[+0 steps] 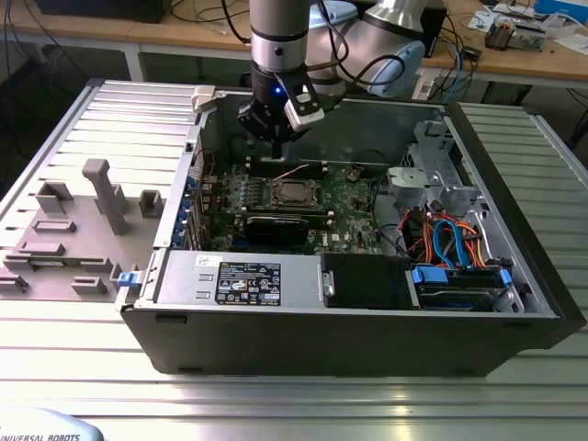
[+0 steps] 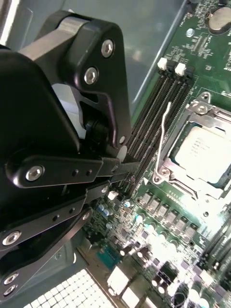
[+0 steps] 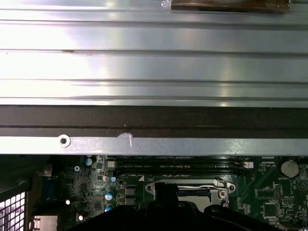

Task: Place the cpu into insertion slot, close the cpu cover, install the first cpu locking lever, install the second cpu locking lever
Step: 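Install the first cpu locking lever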

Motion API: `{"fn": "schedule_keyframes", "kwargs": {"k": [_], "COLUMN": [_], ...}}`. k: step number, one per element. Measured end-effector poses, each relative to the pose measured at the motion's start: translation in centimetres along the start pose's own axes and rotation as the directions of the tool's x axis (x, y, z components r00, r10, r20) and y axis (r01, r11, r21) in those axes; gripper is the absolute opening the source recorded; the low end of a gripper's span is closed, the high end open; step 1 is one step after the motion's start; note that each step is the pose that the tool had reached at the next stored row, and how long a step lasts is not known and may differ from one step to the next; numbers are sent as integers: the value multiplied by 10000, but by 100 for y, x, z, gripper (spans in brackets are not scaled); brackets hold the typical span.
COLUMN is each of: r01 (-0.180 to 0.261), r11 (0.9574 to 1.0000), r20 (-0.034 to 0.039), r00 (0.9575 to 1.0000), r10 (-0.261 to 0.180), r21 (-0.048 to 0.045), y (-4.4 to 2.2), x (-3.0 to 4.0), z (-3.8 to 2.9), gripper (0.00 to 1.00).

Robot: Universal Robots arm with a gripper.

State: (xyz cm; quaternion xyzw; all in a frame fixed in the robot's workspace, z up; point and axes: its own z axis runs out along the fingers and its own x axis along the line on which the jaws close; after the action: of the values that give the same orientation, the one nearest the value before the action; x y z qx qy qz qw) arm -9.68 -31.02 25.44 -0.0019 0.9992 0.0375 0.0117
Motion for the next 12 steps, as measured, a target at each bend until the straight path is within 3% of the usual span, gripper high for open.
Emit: {"fn": "schedule_keyframes", "kwargs": {"k": [12], "r01": [-4], "r11": [10000], "r20": [-1], "r00": [10000], "r10": [4], "r21": [17], "y": [-1], "x": [0], "z": [2], "gripper": [11]}}
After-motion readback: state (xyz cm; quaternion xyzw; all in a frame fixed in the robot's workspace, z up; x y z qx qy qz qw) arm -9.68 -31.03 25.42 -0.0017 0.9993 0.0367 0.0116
